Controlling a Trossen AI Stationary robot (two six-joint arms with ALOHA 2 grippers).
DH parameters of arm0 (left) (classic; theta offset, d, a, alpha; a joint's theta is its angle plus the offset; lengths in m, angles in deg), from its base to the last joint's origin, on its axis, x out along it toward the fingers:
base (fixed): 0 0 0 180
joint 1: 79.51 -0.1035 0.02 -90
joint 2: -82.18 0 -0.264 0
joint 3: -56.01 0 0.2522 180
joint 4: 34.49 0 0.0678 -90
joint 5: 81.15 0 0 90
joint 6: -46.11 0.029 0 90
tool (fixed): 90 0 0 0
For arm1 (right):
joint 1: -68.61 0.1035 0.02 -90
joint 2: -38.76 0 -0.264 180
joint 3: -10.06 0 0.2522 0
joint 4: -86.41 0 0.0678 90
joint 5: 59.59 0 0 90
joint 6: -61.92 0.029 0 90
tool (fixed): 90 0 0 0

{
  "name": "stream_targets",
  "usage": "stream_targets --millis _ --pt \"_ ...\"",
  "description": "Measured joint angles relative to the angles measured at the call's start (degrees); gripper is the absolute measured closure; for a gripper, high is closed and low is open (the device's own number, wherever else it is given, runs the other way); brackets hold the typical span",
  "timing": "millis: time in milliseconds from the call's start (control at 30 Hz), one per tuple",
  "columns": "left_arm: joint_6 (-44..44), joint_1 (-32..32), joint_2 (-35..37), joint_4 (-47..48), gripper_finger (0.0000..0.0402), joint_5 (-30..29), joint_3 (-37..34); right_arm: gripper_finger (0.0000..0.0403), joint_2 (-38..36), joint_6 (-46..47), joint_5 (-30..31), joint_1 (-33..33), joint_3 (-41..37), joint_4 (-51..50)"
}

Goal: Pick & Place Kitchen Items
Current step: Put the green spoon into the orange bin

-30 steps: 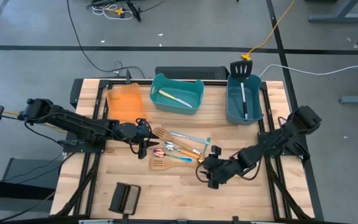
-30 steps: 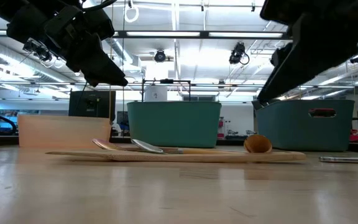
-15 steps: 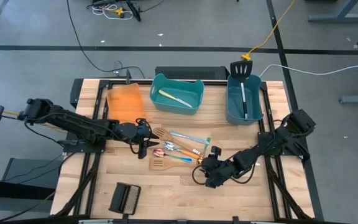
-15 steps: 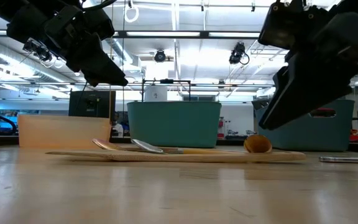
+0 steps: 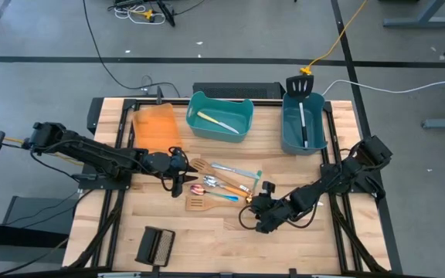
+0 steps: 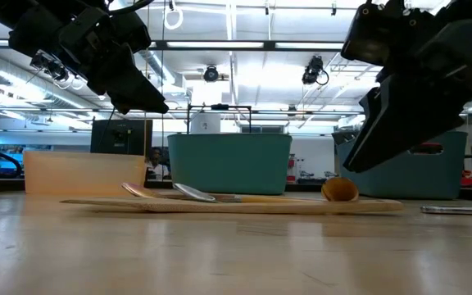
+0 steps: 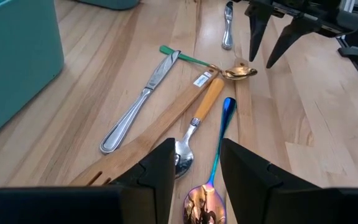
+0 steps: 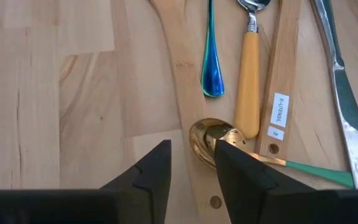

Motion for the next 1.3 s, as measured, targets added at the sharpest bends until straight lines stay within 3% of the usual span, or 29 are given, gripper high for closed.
stream_targets --millis 1000,1300 --pt "0.0 0.0 0.0 0.0 0.0268 0.0 0.0 0.027 4.0 -0.5 0.7 -2.2 0.0 0.6" --pt "0.0 0.0 0.0 0.1 0.0268 0.0 0.0 0.03 5.0 0.8 3.3 -2.2 0.0 0.4"
